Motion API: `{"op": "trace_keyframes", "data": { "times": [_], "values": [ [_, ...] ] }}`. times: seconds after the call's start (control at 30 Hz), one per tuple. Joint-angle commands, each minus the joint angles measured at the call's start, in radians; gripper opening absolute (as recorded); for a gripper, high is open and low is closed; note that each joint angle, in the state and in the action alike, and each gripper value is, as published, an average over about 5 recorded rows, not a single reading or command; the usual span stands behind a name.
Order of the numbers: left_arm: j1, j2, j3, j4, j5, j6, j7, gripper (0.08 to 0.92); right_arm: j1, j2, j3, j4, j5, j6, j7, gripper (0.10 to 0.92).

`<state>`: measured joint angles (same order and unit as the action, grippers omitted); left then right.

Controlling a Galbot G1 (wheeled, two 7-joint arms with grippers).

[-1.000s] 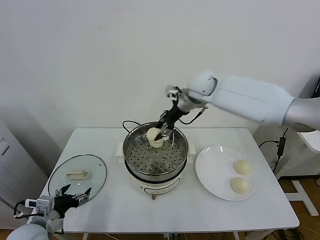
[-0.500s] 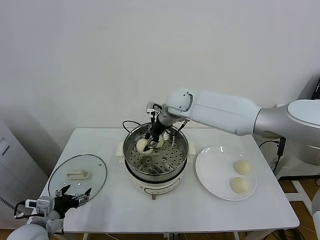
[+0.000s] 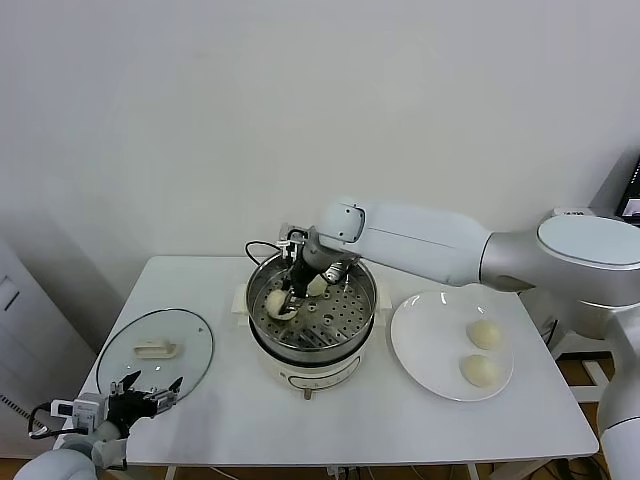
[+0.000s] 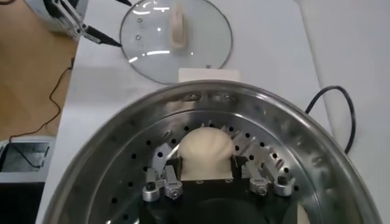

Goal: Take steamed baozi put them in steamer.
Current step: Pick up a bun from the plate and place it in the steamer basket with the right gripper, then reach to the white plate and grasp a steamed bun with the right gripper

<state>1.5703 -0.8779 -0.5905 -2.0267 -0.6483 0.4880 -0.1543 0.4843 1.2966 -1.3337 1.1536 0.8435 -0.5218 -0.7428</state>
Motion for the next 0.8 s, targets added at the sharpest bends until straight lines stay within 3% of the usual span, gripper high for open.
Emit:
{"op": "trace_keyframes", "data": {
  "times": [0.03,0.2,0.3,0.5,0.8],
  "values": [
    [0.0,0.001,0.0,0.002,-0.001,0.0,0.001,0.823,-0.013,0.008,0.006,-0.007,-0.004,-0.006,0.015,0.631],
    [-0.002,0.003,0.001,0.002,-0.001,0.0,0.001,0.823,0.041,-0.047,0.009,0.019,0.002,-0.002,-0.038,0.772],
    [0.0,0.005,0.0,0.002,-0.003,-0.001,0.001,0.823,0.096,-0.12,0.005,0.043,-0.011,0.021,-0.117,0.814],
    [0.003,0.012,-0.002,-0.001,-0.01,-0.003,0.002,0.823,0.264,-0.303,-0.046,0.091,-0.103,0.128,-0.322,0.822],
    [0.002,0.031,-0.008,-0.002,-0.033,-0.013,0.003,0.823,0.378,-0.542,-0.165,0.17,-0.278,0.292,-0.498,0.823]
  ]
}}
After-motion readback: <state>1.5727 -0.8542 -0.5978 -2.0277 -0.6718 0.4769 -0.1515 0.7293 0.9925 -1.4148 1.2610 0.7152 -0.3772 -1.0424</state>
